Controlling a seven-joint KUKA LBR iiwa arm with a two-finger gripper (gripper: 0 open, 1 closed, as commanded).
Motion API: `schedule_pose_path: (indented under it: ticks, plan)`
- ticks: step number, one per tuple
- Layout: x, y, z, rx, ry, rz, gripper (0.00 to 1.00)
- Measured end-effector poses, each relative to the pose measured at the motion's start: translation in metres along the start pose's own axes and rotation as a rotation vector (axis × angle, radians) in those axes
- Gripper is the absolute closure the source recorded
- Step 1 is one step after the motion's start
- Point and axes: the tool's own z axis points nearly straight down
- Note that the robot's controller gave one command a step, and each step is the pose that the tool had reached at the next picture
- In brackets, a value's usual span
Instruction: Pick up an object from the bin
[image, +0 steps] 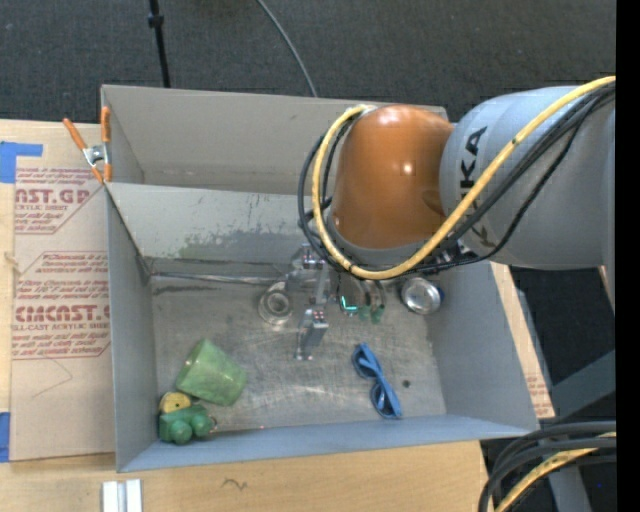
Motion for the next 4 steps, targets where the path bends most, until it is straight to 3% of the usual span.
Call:
schedule_pose_path:
  ticks: [1,2,3,4]
  plan:
    - [-0.049,-0.001,0.109,0.001,0.002,-0.149,0.00]
    - [-0.052,-0.040,0.129,-0.004,-0.020,-0.142,0.00]
    - [-0.055,-0.043,0.127,-0.003,-0.031,-0.137,1.00]
    - [-0.027,-0.043,-0.064,0.002,-0.012,-0.415,1.00]
